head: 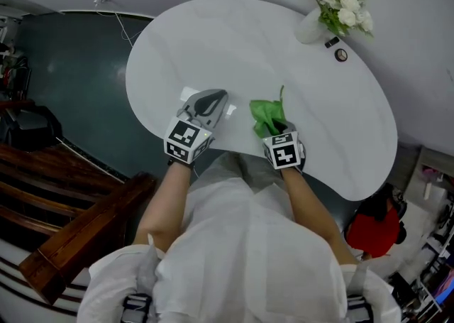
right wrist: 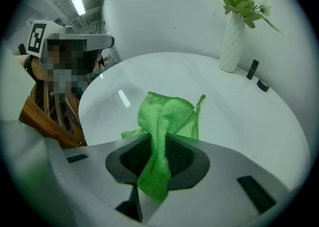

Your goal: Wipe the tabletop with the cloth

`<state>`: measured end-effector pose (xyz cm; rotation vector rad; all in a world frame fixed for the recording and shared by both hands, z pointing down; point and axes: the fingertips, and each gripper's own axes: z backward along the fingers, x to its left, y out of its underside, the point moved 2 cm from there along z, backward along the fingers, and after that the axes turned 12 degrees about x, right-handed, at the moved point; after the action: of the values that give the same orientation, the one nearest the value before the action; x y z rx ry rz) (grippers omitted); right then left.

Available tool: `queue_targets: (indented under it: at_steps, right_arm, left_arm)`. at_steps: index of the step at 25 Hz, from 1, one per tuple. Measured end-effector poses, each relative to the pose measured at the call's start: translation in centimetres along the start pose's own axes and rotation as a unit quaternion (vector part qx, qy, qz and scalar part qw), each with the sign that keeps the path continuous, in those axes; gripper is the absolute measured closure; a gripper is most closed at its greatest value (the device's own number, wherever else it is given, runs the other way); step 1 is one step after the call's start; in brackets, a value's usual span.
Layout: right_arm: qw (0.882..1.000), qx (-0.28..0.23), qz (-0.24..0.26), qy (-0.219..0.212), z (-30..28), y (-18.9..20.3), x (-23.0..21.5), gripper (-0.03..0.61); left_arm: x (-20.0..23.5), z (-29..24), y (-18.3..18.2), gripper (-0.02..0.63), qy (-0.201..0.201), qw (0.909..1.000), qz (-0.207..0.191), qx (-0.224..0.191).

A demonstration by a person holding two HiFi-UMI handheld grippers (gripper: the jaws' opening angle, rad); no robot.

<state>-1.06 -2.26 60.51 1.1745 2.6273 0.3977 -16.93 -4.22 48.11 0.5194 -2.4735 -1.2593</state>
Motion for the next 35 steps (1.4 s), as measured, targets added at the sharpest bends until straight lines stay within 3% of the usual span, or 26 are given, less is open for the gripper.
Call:
queue_targets:
  at_steps: [7, 14, 26, 35]
  right_arm:
    - [1.0, 0.003, 0.016, -0.007, -0.8, -3.6, -2.0, 0.495]
    - [1.0, -0.009, 0.003, 0.002, -1.6, -7.4, -3.9, 0.495]
    - [0.992, -0.032, -0.092, 0.076, -3.9, -17.5, -9.3, 0.495]
    - [0.984, -0.036, -0.114, 0.131, -5.7, -24.2, -13.8, 0.495]
  left_arm:
    - [0.9, -0.8, -2.9, 0.595, -0.027, 0.9993, 0.019, -0.016]
    - [3.5, -0.8, -4.8, 0.595, -0.037, 0.9989, 0.008, -0.029]
    - [13.7, -0.8, -4.3, 0.595, 0.003, 0.9999, 0.01, -0.004]
    - [20.9, 1.0, -4.6, 0.595, -0.016, 0.9998, 0.004, -0.01]
